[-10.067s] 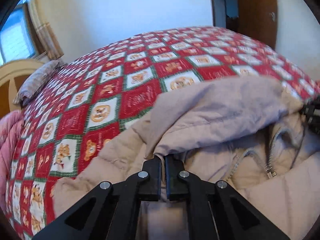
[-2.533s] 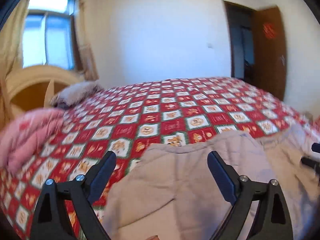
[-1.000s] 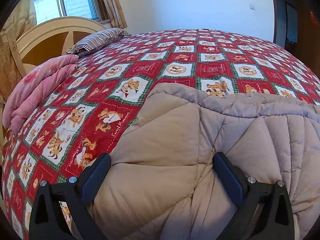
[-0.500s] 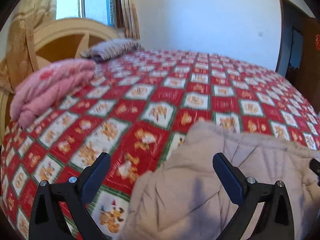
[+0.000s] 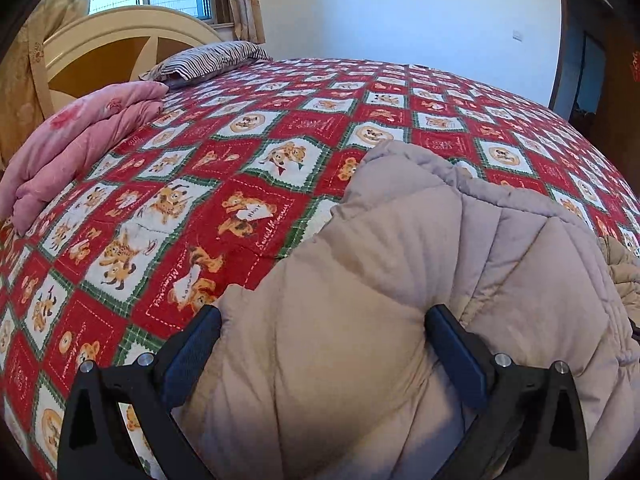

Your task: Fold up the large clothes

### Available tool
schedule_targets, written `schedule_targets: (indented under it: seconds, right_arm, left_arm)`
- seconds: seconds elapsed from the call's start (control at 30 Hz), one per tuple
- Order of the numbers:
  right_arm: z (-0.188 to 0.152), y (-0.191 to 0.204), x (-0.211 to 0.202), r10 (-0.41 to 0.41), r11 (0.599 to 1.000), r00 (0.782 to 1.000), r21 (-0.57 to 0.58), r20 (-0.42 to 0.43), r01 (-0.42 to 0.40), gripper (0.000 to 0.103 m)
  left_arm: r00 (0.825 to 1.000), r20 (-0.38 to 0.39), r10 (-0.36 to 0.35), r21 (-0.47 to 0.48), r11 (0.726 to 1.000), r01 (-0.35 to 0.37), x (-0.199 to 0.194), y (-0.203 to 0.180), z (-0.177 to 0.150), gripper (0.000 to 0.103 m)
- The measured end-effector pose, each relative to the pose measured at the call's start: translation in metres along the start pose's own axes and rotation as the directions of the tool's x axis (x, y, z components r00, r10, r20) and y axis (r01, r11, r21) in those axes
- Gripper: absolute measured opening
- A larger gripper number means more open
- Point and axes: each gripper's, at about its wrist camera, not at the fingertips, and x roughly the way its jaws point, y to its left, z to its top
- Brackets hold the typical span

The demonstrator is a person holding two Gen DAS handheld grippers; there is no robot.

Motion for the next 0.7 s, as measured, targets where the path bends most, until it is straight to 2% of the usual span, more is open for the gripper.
schedule_targets:
  seconds: [0.53,0.6,0.7]
  right_arm:
    - [0.001,0.007,0.009,-0.041,0.999,0.998,-0.035,-0.037,0.039,0.103]
    - [0.003,0.006,0.008,-0.035,0.999,0.998,-0.038,-0.049,0.033,0.103]
    - [-0.001,0.0,-0.017,-0.033,0.999,0.997,-0.039,-0.067,0.03,0.103]
  left_arm:
    - [0.999,-0.047,-0.001,0.024,1.0,0.003,0.004,-0.004,0.003,0.102]
    - [0.997,-0.076,-0.002,0.035,0.999,0.004,-0.01,0.004,0.003,0.102]
    - [0.998,0.005,-0.057,-0.033,0.998,0.057,-0.061,0.034,-0.014,0.102]
